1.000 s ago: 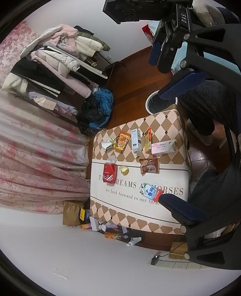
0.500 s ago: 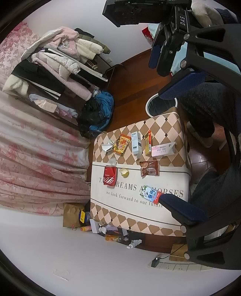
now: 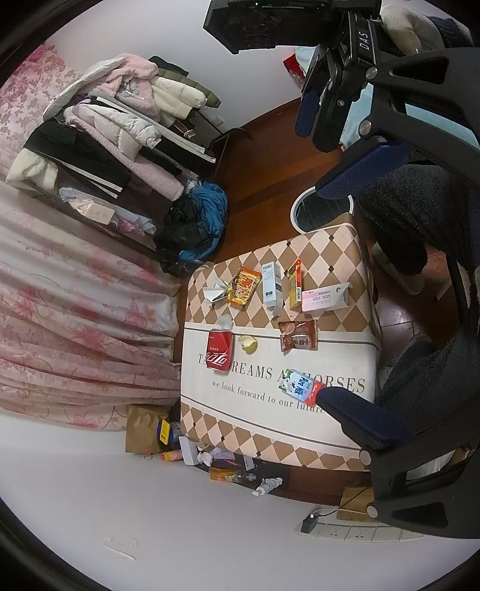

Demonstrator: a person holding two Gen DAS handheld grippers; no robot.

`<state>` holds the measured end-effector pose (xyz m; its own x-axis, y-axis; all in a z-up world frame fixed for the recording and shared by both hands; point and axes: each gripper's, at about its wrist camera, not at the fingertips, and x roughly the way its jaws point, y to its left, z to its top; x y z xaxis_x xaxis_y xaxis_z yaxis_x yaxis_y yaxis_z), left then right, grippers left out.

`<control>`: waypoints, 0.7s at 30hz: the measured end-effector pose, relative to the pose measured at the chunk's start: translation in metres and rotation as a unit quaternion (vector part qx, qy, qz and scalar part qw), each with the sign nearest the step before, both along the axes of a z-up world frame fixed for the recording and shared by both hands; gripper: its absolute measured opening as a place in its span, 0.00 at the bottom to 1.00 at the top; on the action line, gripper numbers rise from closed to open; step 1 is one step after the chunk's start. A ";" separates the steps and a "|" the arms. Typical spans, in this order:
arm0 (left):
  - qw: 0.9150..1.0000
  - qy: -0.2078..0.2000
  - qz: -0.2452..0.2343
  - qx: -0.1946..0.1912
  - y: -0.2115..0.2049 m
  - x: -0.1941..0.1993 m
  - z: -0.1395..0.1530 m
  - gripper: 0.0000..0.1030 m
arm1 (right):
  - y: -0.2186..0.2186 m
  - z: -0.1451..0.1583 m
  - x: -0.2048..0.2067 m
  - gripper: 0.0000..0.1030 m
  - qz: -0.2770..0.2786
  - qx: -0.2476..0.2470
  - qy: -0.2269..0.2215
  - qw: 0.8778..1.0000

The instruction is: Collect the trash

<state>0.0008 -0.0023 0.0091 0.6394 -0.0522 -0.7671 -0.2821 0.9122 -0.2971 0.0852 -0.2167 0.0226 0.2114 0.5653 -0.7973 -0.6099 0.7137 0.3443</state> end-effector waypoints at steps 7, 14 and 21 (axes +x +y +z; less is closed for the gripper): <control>1.000 0.000 0.000 -0.001 0.000 0.000 0.000 1.00 | 0.002 0.000 0.000 1.00 0.000 0.001 -0.001 1.000; 1.000 -0.001 -0.001 -0.001 0.000 0.000 0.000 1.00 | 0.002 0.001 0.000 1.00 0.001 0.001 -0.001 1.000; 1.000 -0.002 -0.002 -0.003 -0.001 -0.001 0.000 1.00 | 0.003 0.002 0.000 1.00 0.002 0.001 -0.001 1.000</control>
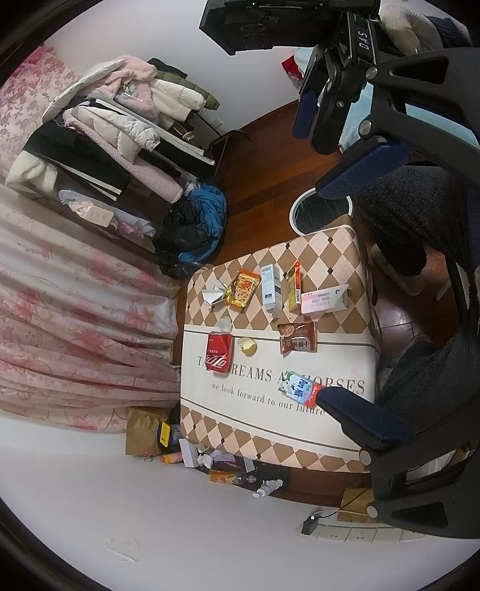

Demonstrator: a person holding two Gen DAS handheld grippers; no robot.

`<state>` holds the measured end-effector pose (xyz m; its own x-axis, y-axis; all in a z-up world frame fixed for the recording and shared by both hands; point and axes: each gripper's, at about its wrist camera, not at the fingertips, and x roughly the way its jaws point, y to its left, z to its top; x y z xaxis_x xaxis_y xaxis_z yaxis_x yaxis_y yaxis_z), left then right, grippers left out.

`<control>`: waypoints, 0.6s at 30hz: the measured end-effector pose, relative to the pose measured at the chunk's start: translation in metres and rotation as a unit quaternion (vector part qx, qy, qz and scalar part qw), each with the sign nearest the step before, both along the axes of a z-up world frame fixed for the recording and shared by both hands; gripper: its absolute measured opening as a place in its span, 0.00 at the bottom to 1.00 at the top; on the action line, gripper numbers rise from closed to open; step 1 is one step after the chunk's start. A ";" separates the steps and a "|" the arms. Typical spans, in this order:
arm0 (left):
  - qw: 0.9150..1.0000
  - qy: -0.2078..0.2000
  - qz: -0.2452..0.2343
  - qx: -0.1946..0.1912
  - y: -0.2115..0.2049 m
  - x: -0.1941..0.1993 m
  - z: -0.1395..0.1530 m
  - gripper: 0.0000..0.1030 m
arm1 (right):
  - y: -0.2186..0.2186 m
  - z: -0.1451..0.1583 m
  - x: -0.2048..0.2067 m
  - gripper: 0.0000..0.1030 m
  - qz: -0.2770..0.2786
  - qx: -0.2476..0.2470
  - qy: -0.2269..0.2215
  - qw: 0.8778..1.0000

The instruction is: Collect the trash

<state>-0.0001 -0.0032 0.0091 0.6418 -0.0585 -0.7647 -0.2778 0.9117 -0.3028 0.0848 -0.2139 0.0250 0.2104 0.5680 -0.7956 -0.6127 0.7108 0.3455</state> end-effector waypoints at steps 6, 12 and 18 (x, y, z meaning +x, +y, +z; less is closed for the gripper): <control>1.000 0.003 0.004 0.007 -0.002 0.000 -0.003 1.00 | 0.003 0.002 0.002 1.00 -0.001 0.003 -0.002 1.000; 0.990 0.067 0.059 0.108 0.003 0.022 -0.060 1.00 | 0.009 -0.031 0.013 1.00 -0.040 -0.029 0.007 0.999; 0.972 0.171 0.079 0.141 0.032 0.052 -0.156 1.00 | 0.033 -0.137 0.045 0.95 -0.085 -0.078 0.071 0.991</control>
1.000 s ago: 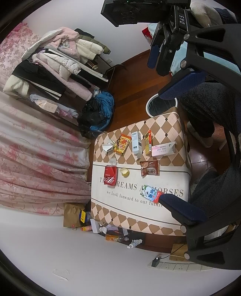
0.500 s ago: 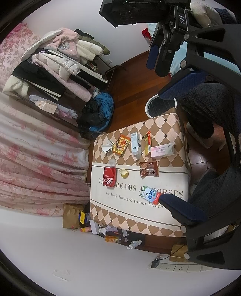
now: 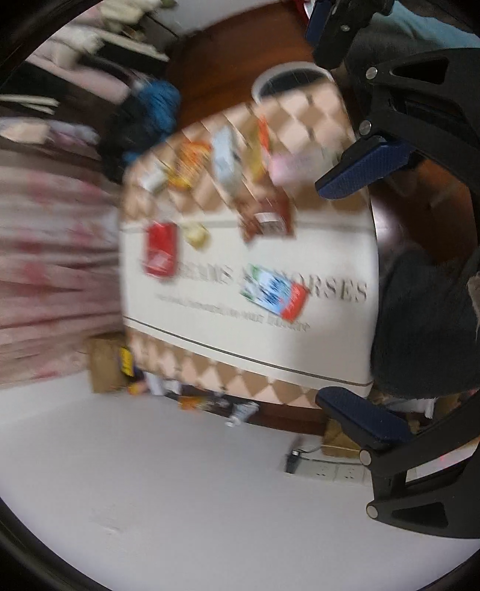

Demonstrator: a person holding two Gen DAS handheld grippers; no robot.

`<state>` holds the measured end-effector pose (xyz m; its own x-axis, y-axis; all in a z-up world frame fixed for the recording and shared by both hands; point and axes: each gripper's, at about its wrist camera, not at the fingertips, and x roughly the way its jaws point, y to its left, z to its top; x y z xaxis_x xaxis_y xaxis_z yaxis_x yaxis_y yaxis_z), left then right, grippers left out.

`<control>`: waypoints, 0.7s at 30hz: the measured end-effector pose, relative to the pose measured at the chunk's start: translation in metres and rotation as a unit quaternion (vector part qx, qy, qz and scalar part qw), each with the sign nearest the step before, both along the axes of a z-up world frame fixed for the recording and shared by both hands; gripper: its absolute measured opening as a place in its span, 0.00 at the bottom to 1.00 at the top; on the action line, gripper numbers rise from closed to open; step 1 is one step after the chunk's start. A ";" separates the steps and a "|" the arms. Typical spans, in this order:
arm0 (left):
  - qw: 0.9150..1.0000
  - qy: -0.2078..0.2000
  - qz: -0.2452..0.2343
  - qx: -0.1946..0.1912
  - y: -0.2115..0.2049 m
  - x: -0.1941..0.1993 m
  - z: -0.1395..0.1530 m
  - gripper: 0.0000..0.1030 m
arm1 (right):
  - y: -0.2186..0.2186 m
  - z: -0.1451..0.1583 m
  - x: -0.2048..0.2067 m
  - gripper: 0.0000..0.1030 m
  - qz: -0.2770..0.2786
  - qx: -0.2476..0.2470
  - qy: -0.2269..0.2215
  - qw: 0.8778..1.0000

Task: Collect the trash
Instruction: 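Grasp the blue Pure Milk carton with left tool while right tool grasps pink toothpaste box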

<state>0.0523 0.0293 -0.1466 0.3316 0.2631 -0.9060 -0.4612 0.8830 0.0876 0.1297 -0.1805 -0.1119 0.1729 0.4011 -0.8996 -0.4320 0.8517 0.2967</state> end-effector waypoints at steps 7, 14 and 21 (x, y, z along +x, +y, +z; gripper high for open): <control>0.996 0.083 -0.029 -0.003 0.039 0.041 -0.080 1.00 | 0.041 -0.126 0.043 0.74 -0.042 -0.059 0.086 0.994; 0.986 0.145 -0.078 -0.021 0.066 0.084 -0.137 1.00 | 0.073 -0.187 0.063 0.74 -0.037 -0.107 0.127 0.985; 0.977 0.177 -0.109 -0.057 0.073 0.109 -0.178 0.99 | 0.085 -0.217 0.072 0.75 -0.028 -0.133 0.151 0.979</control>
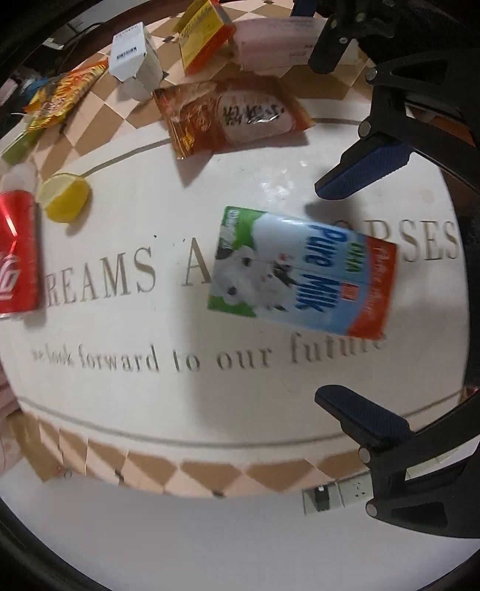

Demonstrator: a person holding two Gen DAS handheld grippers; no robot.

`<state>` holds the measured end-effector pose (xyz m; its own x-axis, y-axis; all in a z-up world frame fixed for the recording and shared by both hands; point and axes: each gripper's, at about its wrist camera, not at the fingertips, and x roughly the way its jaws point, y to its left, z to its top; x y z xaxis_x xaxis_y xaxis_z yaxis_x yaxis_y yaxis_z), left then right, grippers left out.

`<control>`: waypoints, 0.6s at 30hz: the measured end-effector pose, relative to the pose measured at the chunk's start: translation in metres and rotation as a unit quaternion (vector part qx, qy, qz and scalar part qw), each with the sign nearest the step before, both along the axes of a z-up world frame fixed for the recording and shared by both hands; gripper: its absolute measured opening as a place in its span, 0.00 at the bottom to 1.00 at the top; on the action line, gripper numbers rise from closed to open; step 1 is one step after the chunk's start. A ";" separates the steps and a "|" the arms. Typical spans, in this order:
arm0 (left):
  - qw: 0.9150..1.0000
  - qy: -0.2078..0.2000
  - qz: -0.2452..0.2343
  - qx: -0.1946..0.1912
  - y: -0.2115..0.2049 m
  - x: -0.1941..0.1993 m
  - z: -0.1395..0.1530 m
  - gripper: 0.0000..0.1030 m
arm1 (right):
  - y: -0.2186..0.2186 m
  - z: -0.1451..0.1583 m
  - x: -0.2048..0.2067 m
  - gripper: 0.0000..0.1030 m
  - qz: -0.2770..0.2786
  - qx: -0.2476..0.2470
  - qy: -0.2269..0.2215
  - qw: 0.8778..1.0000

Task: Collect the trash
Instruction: 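Grasp the blue Pure Milk carton with left tool while right tool grasps pink toothpaste box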

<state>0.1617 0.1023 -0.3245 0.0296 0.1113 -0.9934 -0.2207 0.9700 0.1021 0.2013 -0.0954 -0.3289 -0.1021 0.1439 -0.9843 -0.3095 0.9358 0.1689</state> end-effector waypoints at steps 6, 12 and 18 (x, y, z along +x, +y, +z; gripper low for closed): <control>0.999 -0.010 0.007 -0.032 0.007 0.010 -0.006 0.77 | 0.012 -0.004 -0.002 0.75 0.024 -0.023 -0.007 0.999; 0.999 -0.027 0.020 -0.040 -0.001 0.005 -0.001 0.46 | 0.022 -0.006 -0.015 0.64 0.048 -0.050 -0.034 0.997; 0.998 -0.036 0.041 -0.019 -0.012 -0.009 0.001 0.46 | 0.021 -0.007 -0.031 0.48 0.063 -0.057 -0.061 0.995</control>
<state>0.1530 0.0901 -0.3232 0.0933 0.0781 -0.9926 -0.3048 0.9513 0.0462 0.1699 -0.0746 -0.3357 0.0097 0.0248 -0.9996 -0.4371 0.8993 0.0181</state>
